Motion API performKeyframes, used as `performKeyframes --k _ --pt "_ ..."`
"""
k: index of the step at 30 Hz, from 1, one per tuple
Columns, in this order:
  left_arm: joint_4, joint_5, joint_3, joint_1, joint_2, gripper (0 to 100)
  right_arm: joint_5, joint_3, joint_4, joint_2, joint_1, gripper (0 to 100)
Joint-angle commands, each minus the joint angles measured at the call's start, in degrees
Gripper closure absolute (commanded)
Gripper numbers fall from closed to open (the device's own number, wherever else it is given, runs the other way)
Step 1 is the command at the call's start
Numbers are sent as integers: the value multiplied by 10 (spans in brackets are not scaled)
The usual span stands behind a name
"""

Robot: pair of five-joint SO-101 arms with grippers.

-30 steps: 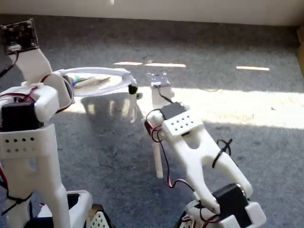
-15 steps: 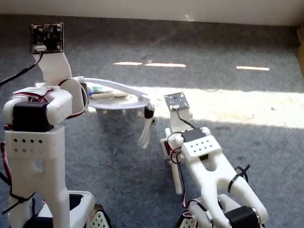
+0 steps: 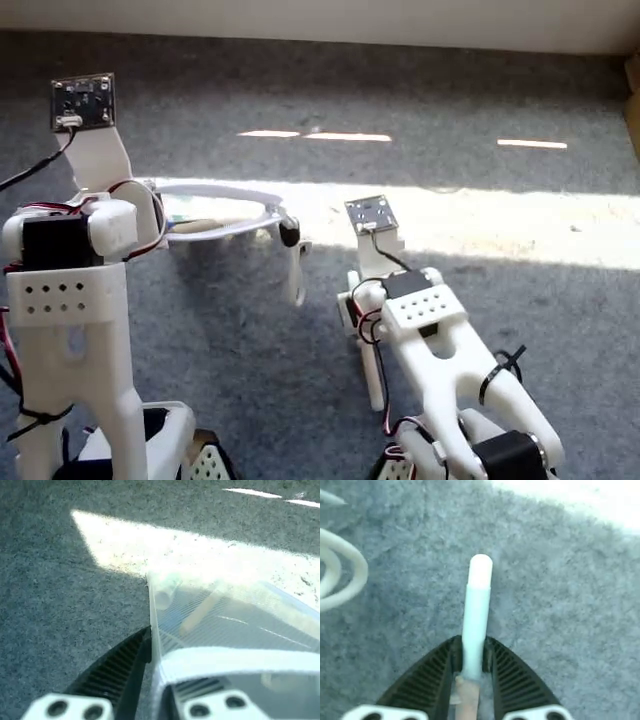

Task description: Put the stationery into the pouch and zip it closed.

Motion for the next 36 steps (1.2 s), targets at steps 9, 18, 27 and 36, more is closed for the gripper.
performKeyframes --k 9,18,27,36 --pt "2 -23 -3 -50 -7 992 27 -109 124 87 5 869" --pt "2 -21 -2 -50 -7 992 26 -125 89 93 2 868" --pt "2 -21 -2 -48 -7 992 9 -121 42 95 1 868" --pt "2 -21 -1 -49 -7 992 -8 -125 45 183 -7 868"
